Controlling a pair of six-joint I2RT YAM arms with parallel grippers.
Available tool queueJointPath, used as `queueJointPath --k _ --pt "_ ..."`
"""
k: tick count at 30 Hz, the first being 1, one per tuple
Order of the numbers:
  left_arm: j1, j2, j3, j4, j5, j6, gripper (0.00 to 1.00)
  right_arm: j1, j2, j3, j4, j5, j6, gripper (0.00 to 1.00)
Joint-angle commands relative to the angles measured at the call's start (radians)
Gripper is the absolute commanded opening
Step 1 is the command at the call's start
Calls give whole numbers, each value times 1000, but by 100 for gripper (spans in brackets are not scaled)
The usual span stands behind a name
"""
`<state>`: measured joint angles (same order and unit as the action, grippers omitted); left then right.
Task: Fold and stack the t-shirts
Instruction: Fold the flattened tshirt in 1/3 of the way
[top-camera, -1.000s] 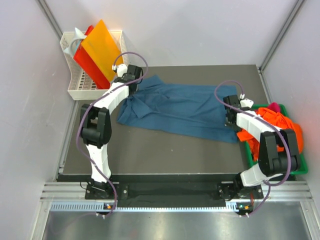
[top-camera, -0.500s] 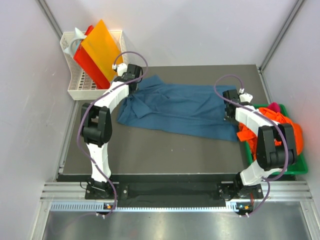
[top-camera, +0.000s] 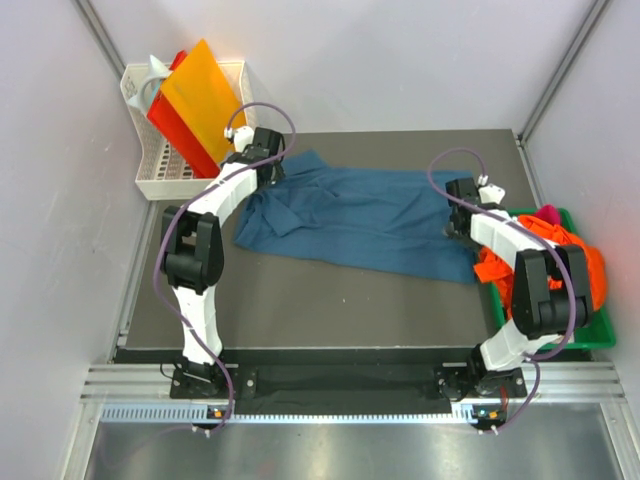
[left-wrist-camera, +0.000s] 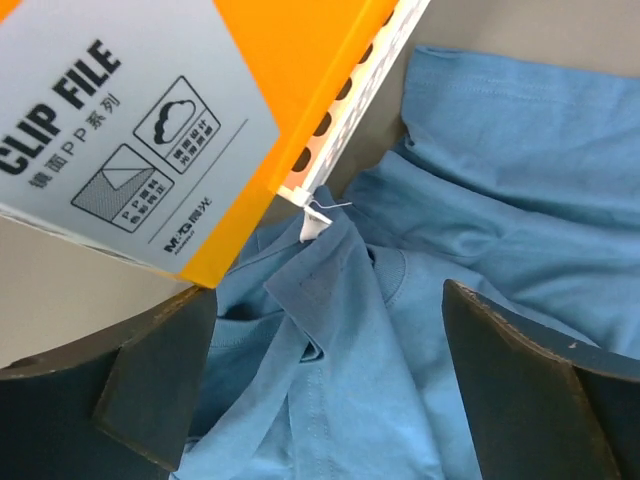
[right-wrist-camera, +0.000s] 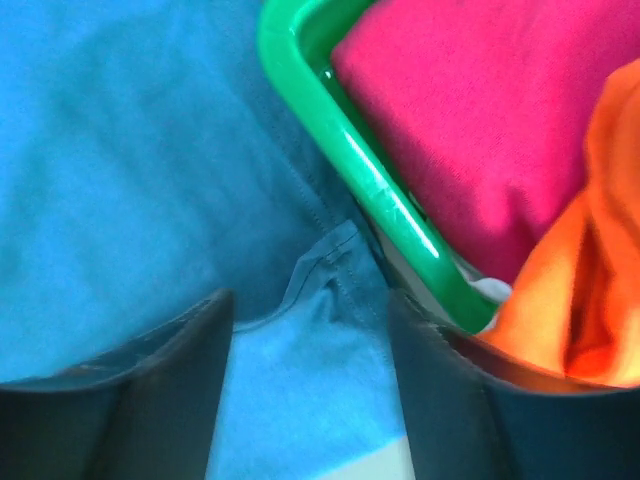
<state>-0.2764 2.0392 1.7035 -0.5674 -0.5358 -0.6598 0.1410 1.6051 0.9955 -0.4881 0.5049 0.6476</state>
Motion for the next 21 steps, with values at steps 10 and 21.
queueJointPath --k 10,21 --pt "-98 -312 -195 98 65 -6 95 205 -166 55 -1 -80 -16 58" --pt "-175 -363 -487 83 92 -52 42 304 -77 -72 46 -118 67 17"
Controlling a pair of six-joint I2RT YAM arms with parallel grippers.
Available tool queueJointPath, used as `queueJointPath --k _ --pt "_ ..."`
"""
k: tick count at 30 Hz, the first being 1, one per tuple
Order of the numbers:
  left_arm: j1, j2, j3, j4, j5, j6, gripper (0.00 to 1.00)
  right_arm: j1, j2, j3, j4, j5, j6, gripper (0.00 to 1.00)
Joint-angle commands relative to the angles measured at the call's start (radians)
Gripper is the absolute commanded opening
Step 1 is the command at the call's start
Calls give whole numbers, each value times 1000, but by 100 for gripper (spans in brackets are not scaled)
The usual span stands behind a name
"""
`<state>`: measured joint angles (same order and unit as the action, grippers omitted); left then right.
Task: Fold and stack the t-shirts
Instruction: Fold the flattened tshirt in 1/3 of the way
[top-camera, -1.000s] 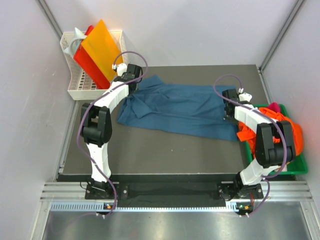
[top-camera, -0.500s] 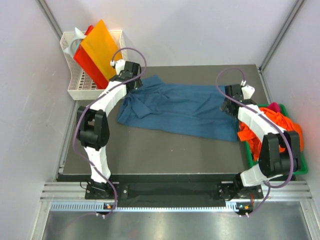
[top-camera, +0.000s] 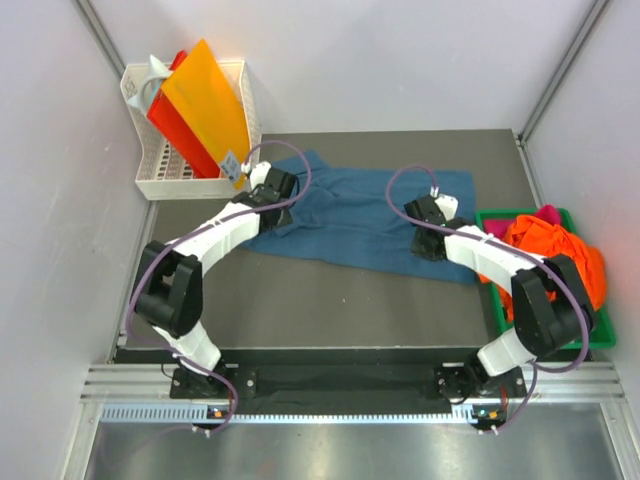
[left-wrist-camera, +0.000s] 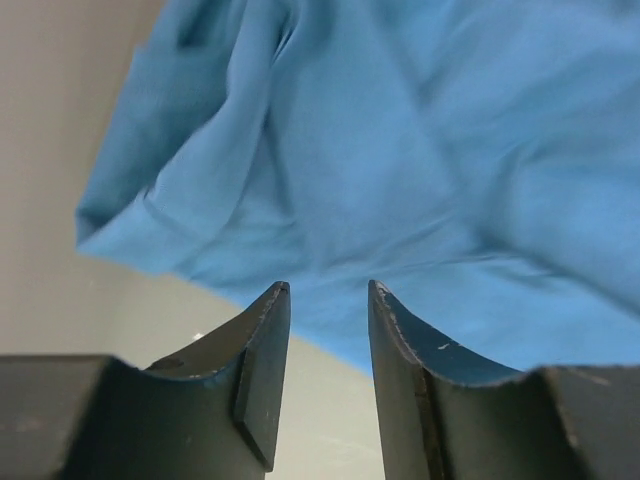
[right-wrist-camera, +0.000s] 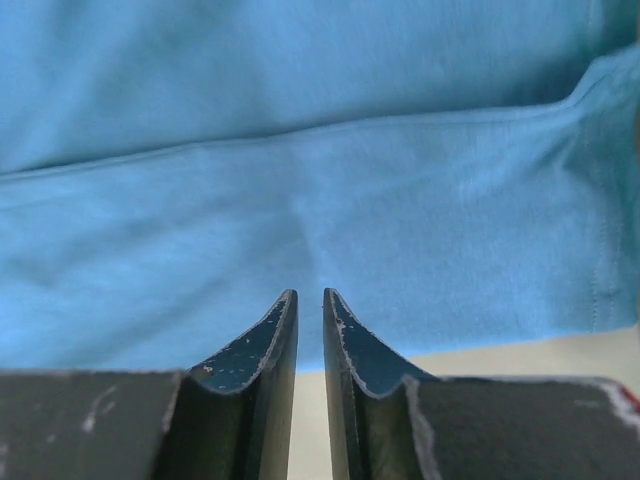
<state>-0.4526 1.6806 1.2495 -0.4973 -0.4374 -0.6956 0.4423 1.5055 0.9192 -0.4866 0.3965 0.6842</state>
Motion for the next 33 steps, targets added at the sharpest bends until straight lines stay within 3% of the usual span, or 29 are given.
queueJointPath --k 1,15,19,26,33 --pt "2 14 -35 3 -14 -18 42 3 38 9 46 -11 31 17" --pt "9 223 64 -72 -57 -47 47 3 151 66 56 4 38 16" --pt "34 255 64 -101 -26 -73 44 1 188 98 19 8 31 17" --pt "54 229 -15 -156 -4 -139 35 -1 205 98 -21 -2 38 18" --pt "52 143 -143 -195 40 -199 19 -7 234 87 -41 -64 69 18"
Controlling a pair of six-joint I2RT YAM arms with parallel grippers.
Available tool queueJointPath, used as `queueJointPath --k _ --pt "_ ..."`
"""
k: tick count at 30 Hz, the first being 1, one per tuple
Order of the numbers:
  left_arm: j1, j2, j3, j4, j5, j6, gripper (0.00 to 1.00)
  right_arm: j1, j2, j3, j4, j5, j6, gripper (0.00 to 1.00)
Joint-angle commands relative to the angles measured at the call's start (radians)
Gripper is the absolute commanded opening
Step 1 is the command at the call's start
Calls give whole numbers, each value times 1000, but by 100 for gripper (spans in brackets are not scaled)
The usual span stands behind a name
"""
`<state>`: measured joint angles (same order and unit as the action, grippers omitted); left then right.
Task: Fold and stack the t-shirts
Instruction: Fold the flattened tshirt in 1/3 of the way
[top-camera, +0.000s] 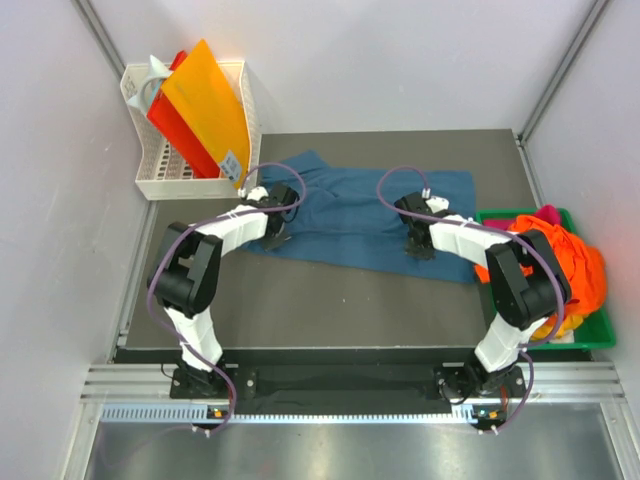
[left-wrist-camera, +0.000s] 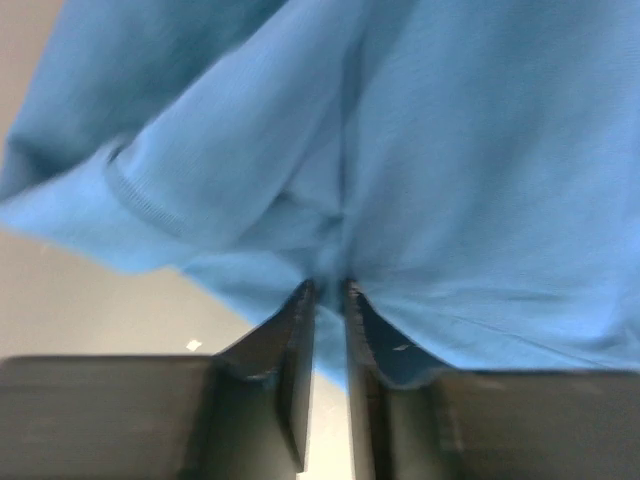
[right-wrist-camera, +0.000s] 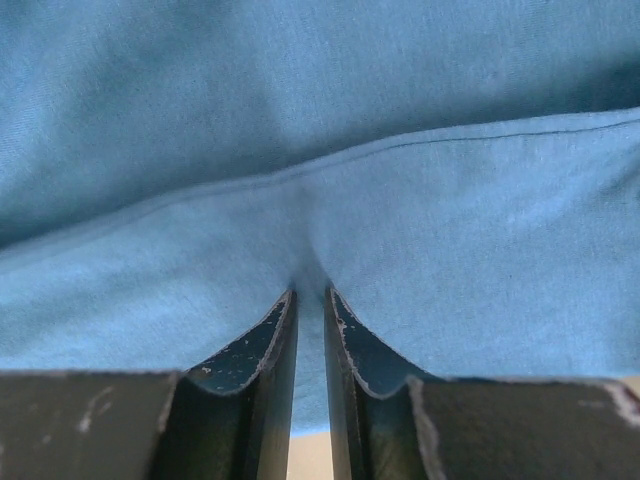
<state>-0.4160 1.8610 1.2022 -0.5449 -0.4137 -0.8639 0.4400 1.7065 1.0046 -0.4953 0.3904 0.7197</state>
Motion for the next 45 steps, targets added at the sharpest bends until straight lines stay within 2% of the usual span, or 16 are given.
queueJointPath --k 1,7,15,27,33,45 --pt "16 -49 -127 -147 22 -33 18 -3 30 -12 -26 -67 40 18" --pt "6 -137 -255 -153 58 -63 17 2 5 -87 7 -136 84 18" --pt "2 -197 -361 -155 65 -79 17 14 -24 -129 9 -136 93 19" --pt "-7 -374 -495 -216 90 -107 18 66 -116 -216 -28 -137 99 19" --pt "-15 -494 -536 -280 93 -119 19 103 -183 -279 -55 -147 119 20" --pt "-67 -620 -515 -408 141 -182 20 224 -318 -356 -132 -160 208 21"
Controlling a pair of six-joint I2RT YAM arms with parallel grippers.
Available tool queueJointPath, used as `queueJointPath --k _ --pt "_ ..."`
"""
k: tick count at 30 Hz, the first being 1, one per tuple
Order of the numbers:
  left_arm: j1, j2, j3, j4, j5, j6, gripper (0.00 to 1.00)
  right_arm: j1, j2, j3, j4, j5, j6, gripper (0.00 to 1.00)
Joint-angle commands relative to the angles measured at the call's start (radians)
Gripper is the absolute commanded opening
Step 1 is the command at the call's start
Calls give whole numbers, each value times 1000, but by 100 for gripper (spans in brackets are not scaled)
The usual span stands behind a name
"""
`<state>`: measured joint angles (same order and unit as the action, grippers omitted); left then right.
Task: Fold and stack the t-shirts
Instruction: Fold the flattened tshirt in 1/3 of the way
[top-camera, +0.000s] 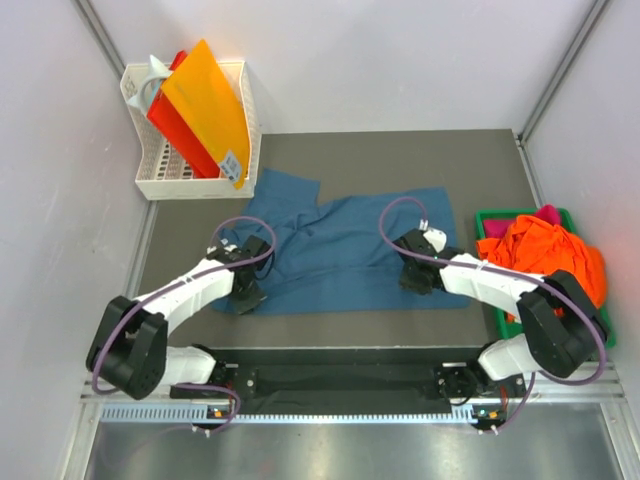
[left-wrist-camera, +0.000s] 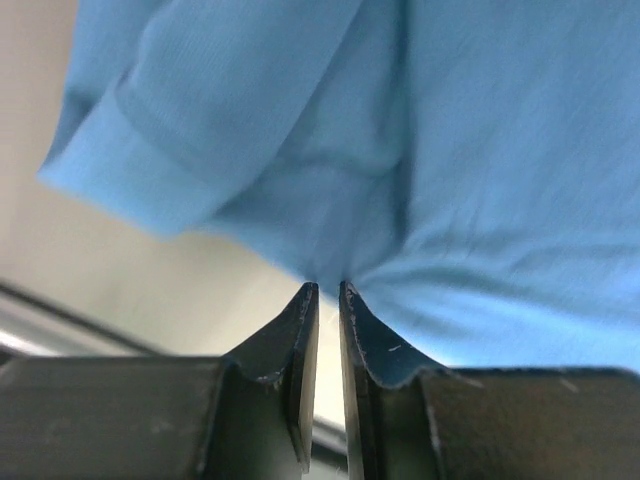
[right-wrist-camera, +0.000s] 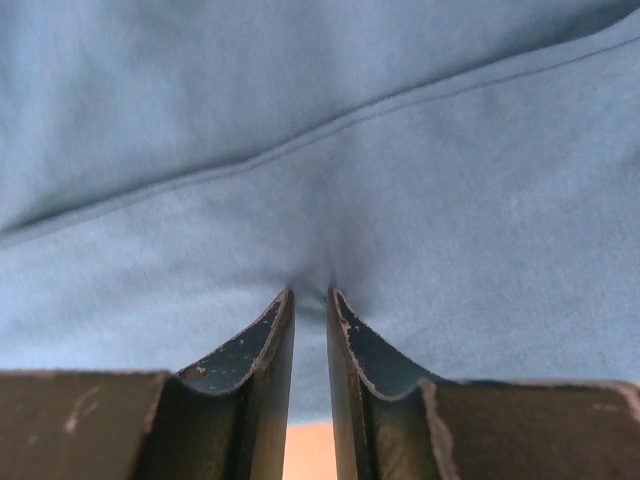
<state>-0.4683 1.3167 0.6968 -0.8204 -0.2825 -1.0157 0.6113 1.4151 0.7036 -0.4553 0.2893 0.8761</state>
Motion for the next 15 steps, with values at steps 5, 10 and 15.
queueJointPath --k 5,10,15 --pt "-30 -117 -8 -177 14 -50 20 114 -65 -65 -220 -61 92 21" --pt "-39 -160 7 -230 11 -60 22 168 -110 -79 -256 -73 147 21" --pt "-41 -178 35 -229 -3 -41 22 177 -127 -18 -275 -24 123 22"
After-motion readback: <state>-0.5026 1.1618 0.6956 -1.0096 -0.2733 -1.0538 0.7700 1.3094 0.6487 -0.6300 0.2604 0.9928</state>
